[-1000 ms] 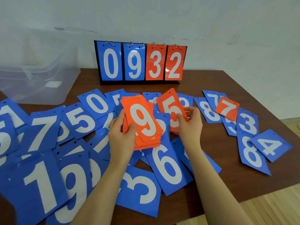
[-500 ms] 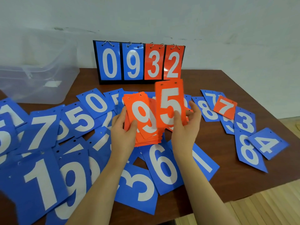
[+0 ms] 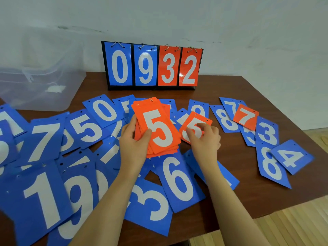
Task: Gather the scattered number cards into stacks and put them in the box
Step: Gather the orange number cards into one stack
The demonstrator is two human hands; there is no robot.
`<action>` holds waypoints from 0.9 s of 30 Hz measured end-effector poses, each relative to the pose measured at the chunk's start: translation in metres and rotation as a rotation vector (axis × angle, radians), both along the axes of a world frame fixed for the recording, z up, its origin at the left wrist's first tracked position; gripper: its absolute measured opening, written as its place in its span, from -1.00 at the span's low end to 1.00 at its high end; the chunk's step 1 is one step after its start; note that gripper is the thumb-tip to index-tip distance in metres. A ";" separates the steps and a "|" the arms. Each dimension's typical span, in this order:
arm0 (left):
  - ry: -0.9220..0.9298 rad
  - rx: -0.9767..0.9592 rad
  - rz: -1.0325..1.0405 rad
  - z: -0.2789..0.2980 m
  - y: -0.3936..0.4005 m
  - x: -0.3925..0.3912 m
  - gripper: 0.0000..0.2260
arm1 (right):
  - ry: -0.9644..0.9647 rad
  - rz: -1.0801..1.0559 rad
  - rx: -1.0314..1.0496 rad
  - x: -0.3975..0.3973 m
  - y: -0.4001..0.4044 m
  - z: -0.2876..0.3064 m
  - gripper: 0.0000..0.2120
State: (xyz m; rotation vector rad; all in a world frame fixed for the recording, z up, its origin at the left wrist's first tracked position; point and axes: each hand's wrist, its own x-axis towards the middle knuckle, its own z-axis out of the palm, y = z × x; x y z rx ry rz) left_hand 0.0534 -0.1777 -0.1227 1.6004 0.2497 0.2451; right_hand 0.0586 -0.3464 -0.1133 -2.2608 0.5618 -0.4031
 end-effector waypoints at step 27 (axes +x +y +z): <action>-0.058 0.096 -0.017 0.016 -0.013 -0.006 -0.51 | 0.414 -0.014 0.035 0.024 -0.034 0.001 -0.30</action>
